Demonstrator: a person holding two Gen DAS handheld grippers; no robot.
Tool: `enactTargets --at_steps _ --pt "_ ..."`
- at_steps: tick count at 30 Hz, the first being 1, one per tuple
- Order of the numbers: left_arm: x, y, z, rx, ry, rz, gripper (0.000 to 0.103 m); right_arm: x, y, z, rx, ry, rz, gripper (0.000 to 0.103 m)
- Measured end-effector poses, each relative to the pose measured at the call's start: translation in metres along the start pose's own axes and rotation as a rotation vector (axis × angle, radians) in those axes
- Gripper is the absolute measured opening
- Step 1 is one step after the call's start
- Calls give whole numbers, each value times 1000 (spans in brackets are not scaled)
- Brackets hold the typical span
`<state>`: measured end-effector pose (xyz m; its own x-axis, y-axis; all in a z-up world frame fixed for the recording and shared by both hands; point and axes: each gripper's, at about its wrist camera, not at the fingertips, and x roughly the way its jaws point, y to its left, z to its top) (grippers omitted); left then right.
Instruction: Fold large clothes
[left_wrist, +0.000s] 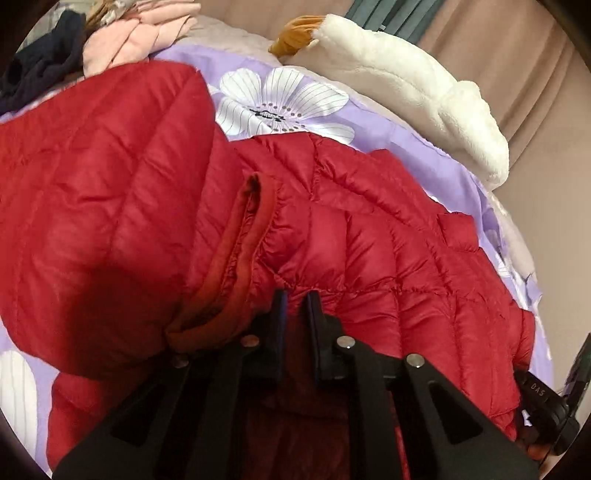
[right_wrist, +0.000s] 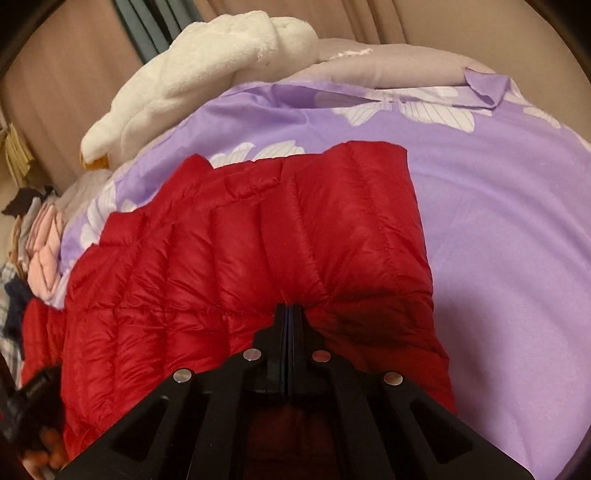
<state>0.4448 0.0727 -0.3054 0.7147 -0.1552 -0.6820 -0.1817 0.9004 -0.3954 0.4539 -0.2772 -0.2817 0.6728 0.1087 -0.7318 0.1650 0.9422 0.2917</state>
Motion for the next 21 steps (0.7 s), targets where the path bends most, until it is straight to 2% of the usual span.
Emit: enactTargets --at_steps 5,9,11,13,14,15,17,19,21 --pt "3 0 -1 3 0 16 13 3 2 -1 -22 -10 -28 0" --pt "2 -11 2 31 16 77 14 3 2 0 -33 -6 -38 0" --pt "-14 -17 6 70 54 138 17 -5 3 1 -53 34 -38 0" --pt "-46 -10 11 75 35 117 18 -25 2 -1 -60 50 -51 0" --pt "-66 0 14 57 -8 111 30 -42 -1 -6 -53 31 -56 0" --pt "-88 16 18 19 -56 131 60 -57 -3 -10 -48 12 -55 0" --pt "-123 56 25 -75 -136 147 102 -84 -5 -19 -49 -20 -46 17" --pt "-149 100 31 -151 -188 98 101 -110 -2 -27 -65 -72 -46 68" --pt "-160 142 37 -229 -181 141 101 -135 2 -35 -102 -142 -72 75"
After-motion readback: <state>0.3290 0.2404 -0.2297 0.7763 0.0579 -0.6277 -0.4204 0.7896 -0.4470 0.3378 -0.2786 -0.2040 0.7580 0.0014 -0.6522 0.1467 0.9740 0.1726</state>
